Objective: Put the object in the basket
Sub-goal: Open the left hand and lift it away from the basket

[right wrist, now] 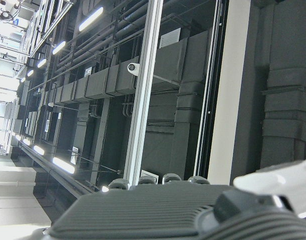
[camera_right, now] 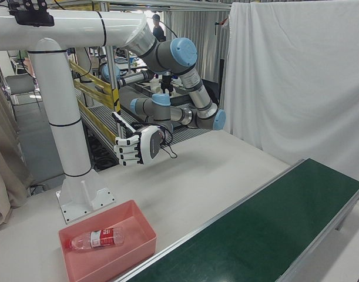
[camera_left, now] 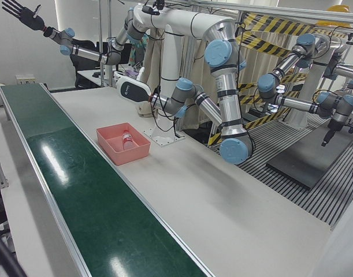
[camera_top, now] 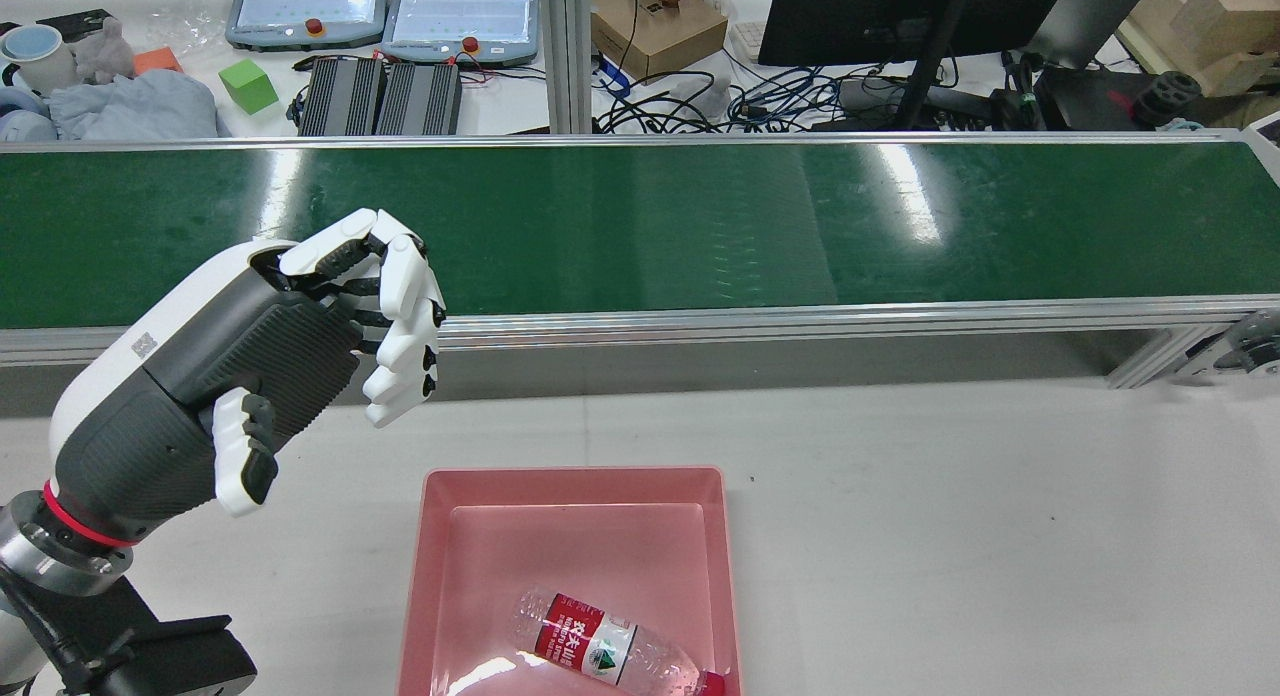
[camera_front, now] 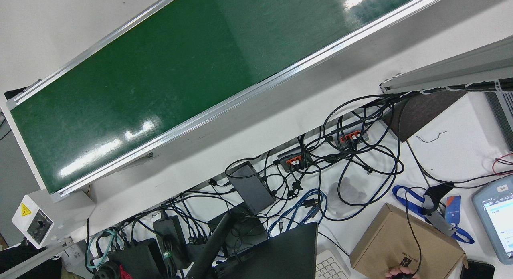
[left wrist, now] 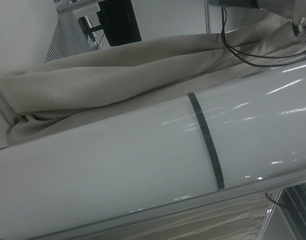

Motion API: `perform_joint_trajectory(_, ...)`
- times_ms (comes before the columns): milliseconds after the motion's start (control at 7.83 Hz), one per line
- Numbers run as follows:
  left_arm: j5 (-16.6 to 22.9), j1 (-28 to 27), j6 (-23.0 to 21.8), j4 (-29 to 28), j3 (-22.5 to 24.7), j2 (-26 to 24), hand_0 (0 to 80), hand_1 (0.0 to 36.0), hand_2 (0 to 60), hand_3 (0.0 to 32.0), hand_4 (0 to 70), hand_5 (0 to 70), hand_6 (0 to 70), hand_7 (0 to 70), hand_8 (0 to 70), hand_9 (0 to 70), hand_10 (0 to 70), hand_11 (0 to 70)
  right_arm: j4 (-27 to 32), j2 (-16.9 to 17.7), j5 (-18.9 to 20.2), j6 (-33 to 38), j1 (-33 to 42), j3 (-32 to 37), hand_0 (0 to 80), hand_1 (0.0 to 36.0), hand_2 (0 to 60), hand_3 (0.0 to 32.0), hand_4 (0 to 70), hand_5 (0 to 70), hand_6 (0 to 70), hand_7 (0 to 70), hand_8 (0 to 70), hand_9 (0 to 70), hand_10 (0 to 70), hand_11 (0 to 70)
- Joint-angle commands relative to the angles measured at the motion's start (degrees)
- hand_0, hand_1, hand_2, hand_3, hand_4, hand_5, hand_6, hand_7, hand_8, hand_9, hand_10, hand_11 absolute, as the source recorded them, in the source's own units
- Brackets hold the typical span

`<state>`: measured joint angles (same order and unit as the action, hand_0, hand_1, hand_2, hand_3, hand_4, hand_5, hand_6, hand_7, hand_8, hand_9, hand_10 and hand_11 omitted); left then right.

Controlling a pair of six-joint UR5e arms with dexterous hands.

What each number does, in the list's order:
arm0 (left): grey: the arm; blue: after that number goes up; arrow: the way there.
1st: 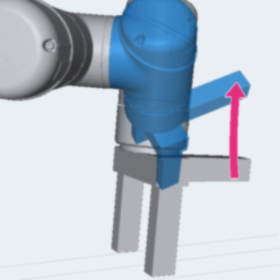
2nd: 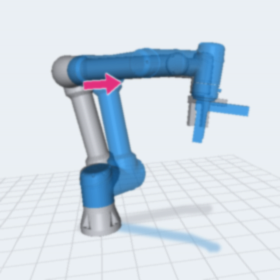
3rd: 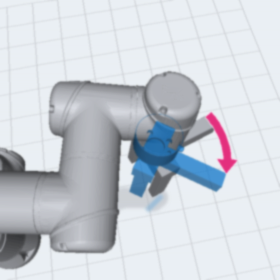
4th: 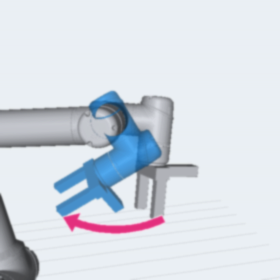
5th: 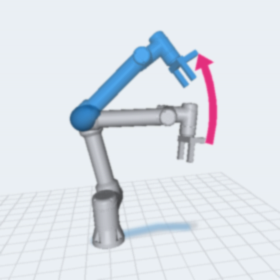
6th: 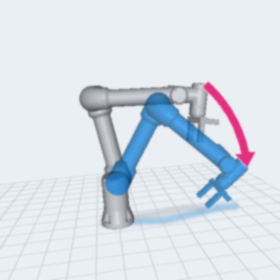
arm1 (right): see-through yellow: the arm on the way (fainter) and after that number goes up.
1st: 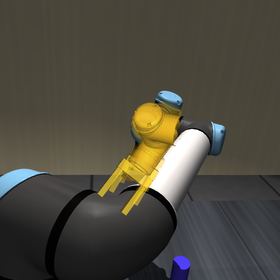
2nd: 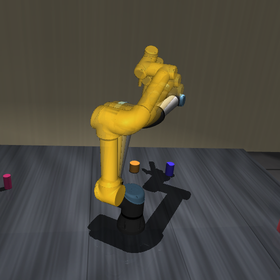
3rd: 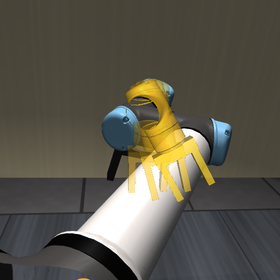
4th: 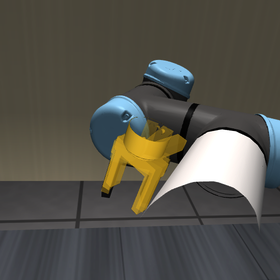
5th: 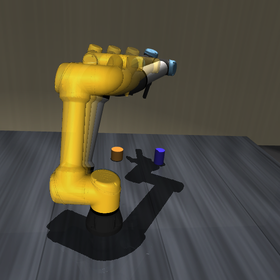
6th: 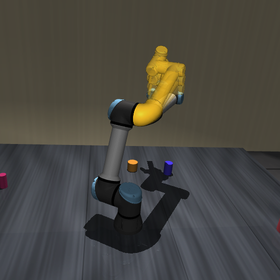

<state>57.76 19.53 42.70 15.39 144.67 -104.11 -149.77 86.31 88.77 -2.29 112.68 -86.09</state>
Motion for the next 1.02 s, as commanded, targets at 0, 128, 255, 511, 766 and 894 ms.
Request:
perform_joint_trajectory(0, 0.0, 0.4, -1.1, 1.6, 1.3, 1.2, 23.1, 0.0, 0.0, 0.0, 10.4, 63.5, 15.6, 21.1, 27.0, 33.3, 31.2, 43.8, 0.0, 0.0, 0.0, 0.0, 0.0, 0.0, 0.0, 0.0, 0.0, 0.0, 0.0, 0.0, 0.0, 0.0, 0.0, 0.0, 0.0, 0.0)
perform_joint_trajectory(128, 0.1, 0.2, -2.3, 6.0, 3.1, 1.0, 21.1, 0.0, 0.0, 1.8, 8.8, 58.7, 12.4, 14.3, 22.6, 25.7, 25.5, 36.1, 0.0, 0.0, 0.0, 0.0, 0.0, 0.0, 0.0, 0.0, 0.0, 0.0, 0.0, 0.0, 0.0, 0.0, 0.0, 0.0, 0.0, 0.0)
perform_joint_trajectory(255, 0.1, 0.5, -2.4, 7.2, 3.2, 0.9, 20.1, 0.0, 0.0, 0.8, 10.9, 55.9, 12.3, 10.3, 23.8, 25.0, 23.7, 33.3, 0.0, 0.0, 0.0, 0.0, 0.0, 0.0, 0.0, 0.0, 0.0, 0.0, 0.0, 0.0, 0.0, 0.0, 0.0, 0.0, 0.0, 0.0)
perform_joint_trajectory(511, 0.7, 1.0, -3.9, 11.6, 3.0, 0.6, 25.0, 0.0, 0.0, 10.4, 6.9, 42.4, 9.7, 7.0, 17.2, 17.2, 14.3, 19.9, 0.0, 0.0, 0.0, 0.0, 0.0, 0.0, 0.0, 0.0, 0.0, 0.0, 0.0, 0.0, 0.0, 0.0, 0.0, 0.0, 0.0, 0.0)
perform_joint_trajectory(766, 0.9, 1.0, -4.8, 13.7, 2.5, -0.3, 25.8, 0.0, 0.0, 13.6, 5.3, 35.4, 6.5, 4.7, 13.7, 12.8, 9.8, 13.4, 0.0, 0.0, 0.0, 0.0, 0.0, 0.0, 0.0, 0.0, 0.0, 0.0, 0.0, 0.0, 0.0, 0.0, 0.0, 0.0, 0.0, 0.0)
perform_joint_trajectory(894, 0.9, 1.1, -4.8, 14.9, 2.5, -1.1, 24.1, 0.0, 0.0, 14.6, 5.1, 35.1, 5.5, 4.3, 12.8, 12.0, 9.0, 12.2, 0.0, 0.0, 0.0, 0.0, 0.0, 0.0, 0.0, 0.0, 0.0, 0.0, 0.0, 0.0, 0.0, 0.0, 0.0, 0.0, 0.0, 0.0)
